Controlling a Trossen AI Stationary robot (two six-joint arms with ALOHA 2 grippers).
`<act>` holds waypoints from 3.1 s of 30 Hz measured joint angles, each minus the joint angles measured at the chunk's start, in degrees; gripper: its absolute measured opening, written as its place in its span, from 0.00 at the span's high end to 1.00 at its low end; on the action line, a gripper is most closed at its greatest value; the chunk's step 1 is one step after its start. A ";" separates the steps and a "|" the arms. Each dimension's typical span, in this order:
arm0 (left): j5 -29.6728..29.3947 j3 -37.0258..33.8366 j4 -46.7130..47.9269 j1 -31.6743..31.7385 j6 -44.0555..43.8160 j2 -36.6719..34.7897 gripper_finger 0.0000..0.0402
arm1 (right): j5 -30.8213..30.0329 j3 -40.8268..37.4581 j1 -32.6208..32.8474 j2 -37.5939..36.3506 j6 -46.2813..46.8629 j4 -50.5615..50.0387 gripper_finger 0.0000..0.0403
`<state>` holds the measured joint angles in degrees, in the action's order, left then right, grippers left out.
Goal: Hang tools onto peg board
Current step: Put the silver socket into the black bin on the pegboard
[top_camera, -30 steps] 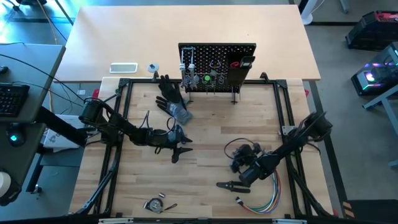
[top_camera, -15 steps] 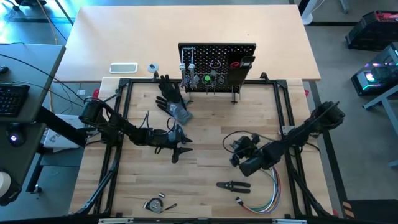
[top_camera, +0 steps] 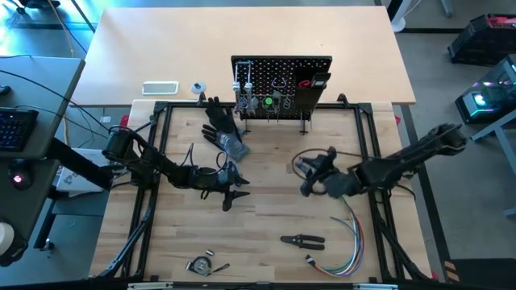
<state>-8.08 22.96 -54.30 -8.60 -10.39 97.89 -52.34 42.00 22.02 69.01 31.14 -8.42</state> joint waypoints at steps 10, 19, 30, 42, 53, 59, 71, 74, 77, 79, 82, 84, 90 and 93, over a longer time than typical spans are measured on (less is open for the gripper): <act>0.00 0.00 0.00 0.00 -0.54 0.00 0.52 | 9.28 1.49 -10.92 -10.84 -30.94 20.86 0.83; 0.00 0.00 0.00 0.00 -1.23 0.00 0.52 | 18.59 19.39 -19.61 -9.95 -46.94 13.98 0.83; -0.02 0.00 0.01 0.00 -1.49 0.00 0.52 | 26.56 47.40 -29.99 -0.90 -51.33 -5.03 0.83; -0.04 0.00 0.04 0.00 -1.51 0.00 0.52 | 39.56 74.79 -45.52 12.66 -39.85 -31.61 0.83; -0.02 0.00 0.07 0.01 -1.49 0.00 0.52 | 51.84 84.99 -56.35 20.52 -32.81 -50.05 0.83; -0.02 0.00 0.09 -0.04 -1.99 0.00 0.52 | 57.83 85.02 -61.34 21.72 -30.91 -51.19 0.82; 0.00 0.00 0.46 0.39 -1.95 0.00 0.52 | 64.73 85.02 -64.04 21.86 -30.19 -55.94 0.81; 0.00 0.00 0.46 0.48 -1.97 0.00 0.52 | 66.95 85.02 -64.04 21.99 -31.19 -56.18 0.80; 0.00 0.00 0.46 0.48 -1.99 0.00 0.52 | 67.33 85.02 -64.04 22.04 -31.64 -56.21 0.80; 0.00 0.00 0.46 0.46 -2.01 0.00 0.52 | 67.38 85.02 -64.04 22.04 -32.24 -56.27 0.80; 0.00 0.00 0.46 0.46 -2.43 0.00 0.52 | 67.79 85.02 -64.04 22.04 -32.71 -56.81 0.80; -0.02 0.00 0.46 0.46 -2.45 0.00 0.52 | 68.01 85.02 -64.04 22.04 -33.10 -57.02 0.80; -0.01 0.00 0.46 0.46 -2.47 0.00 0.52 | 68.24 85.02 -63.99 22.04 -33.83 -57.22 0.80; -0.01 0.00 0.46 0.46 -2.49 0.00 0.52 | 68.28 85.02 -63.97 22.04 -34.17 -57.43 0.76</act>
<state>-8.09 22.96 -53.84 -8.14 -12.88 97.89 15.94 127.02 -41.95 91.05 -3.03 -65.84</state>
